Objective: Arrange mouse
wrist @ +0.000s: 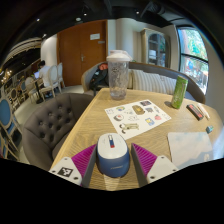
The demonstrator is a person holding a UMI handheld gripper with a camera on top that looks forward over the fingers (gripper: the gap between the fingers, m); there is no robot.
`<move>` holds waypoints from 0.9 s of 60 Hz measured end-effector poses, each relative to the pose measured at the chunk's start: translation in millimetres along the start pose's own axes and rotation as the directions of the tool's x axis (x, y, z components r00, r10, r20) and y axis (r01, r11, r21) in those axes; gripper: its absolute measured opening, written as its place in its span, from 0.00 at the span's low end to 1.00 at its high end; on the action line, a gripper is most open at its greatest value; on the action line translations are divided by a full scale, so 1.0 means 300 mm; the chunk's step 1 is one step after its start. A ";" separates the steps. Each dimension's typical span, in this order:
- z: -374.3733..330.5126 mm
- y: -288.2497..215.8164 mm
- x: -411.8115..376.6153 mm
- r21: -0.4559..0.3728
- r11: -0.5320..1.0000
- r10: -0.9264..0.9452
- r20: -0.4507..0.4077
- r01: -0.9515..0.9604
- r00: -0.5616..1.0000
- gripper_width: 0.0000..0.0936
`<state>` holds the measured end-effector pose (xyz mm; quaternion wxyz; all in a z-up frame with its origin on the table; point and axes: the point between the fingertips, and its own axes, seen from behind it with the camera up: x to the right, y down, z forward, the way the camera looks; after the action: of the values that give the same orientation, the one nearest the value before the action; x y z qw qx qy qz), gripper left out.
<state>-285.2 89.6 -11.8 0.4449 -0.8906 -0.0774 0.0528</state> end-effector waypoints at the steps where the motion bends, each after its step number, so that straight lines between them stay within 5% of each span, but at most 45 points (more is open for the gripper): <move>1: 0.002 -0.001 -0.007 0.000 1.000 0.001 0.006 -0.001 1.000 0.73; 2: 0.004 -0.001 -0.014 0.000 1.000 0.003 0.011 -0.003 1.000 0.62; 13: -0.017 0.026 -0.027 0.003 1.000 0.017 -0.042 -0.016 0.999 0.53; 26: -0.062 0.014 -0.070 -0.107 0.991 0.080 -0.024 -0.082 0.996 0.41; 43: -0.369 -0.497 0.416 0.232 0.964 0.156 -0.095 -0.131 0.983 0.41; 54: -0.352 -0.257 0.848 0.154 0.977 0.178 -0.203 -0.148 0.963 0.41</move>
<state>-24.9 99.4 106.8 0.5052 -0.8616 0.0490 -0.0021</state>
